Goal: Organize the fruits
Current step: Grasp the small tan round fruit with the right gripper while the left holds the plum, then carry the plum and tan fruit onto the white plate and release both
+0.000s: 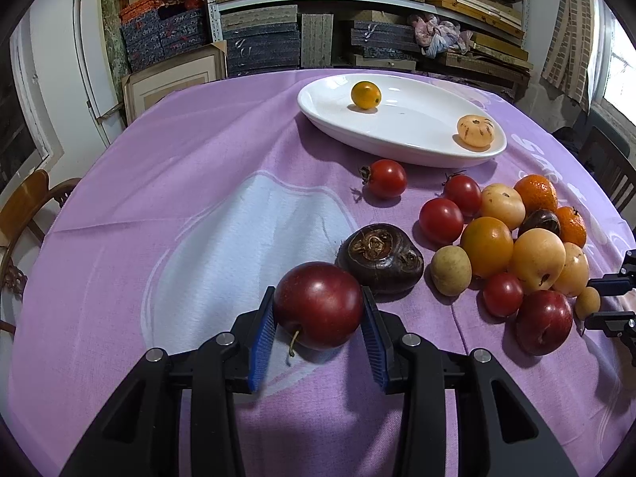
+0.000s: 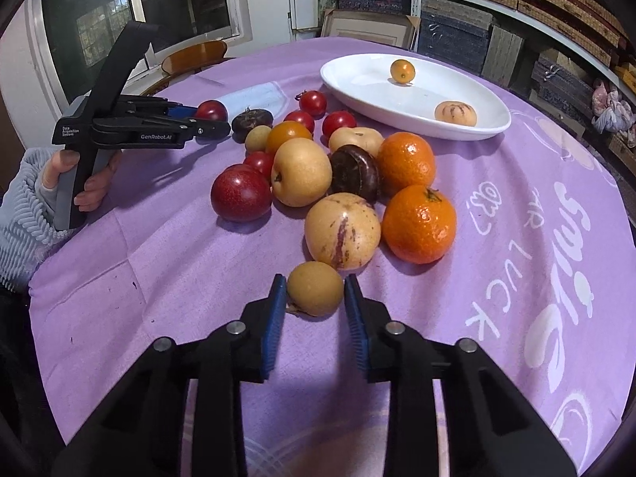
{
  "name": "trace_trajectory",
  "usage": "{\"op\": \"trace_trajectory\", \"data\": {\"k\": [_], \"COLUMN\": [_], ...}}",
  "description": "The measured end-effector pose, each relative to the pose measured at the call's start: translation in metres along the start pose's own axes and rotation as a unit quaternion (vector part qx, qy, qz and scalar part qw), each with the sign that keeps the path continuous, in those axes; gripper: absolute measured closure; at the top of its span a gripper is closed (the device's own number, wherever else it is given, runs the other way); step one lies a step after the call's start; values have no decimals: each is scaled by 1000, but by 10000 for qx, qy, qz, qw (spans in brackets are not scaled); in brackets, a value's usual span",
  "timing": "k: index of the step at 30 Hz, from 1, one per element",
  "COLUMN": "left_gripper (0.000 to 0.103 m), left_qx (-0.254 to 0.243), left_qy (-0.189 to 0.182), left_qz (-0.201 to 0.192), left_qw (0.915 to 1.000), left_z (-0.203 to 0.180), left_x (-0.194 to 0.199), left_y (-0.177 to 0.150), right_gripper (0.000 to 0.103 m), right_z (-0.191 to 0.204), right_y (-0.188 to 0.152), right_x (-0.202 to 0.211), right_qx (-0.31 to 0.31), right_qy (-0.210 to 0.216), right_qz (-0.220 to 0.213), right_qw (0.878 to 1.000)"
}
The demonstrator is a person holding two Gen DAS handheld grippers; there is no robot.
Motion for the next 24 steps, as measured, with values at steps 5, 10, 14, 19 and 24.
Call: {"op": "trace_trajectory", "data": {"k": [5, 10, 14, 19, 24], "left_gripper": [62, 62, 62, 62, 62], "left_qx": [-37, -31, 4, 264, -67], "left_qy": [13, 10, 35, -140, -36], "left_qz": [25, 22, -172, -551, -547], "left_qw": [10000, 10000, 9998, 9980, 9985], "left_z": [-1, -2, -1, 1, -17], "left_x": [-2, -3, 5, 29, 25], "left_y": [-2, 0, 4, 26, 77], "right_gripper": [73, 74, 74, 74, 74], "right_z": [-2, -3, -3, -13, -42], "right_y": [-1, 0, 6, 29, 80], "right_x": [-5, -4, 10, 50, 65], "right_qx": [-58, -60, -117, -382, -614], "right_qy": [10, 53, 190, 217, -530], "right_qz": [50, 14, -246, -1113, -1406], "right_qw": [10000, 10000, 9994, 9928, 9867]}}
Point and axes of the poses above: each gripper's, at about its wrist camera, not at the fingertips, and x roughly against the way its jaws point, z to its left, y to its top, the point moved 8 cm from there along -x, roughly the way its jaws point, and after that the axes turned 7 degrees about y, right-handed, at the moved point
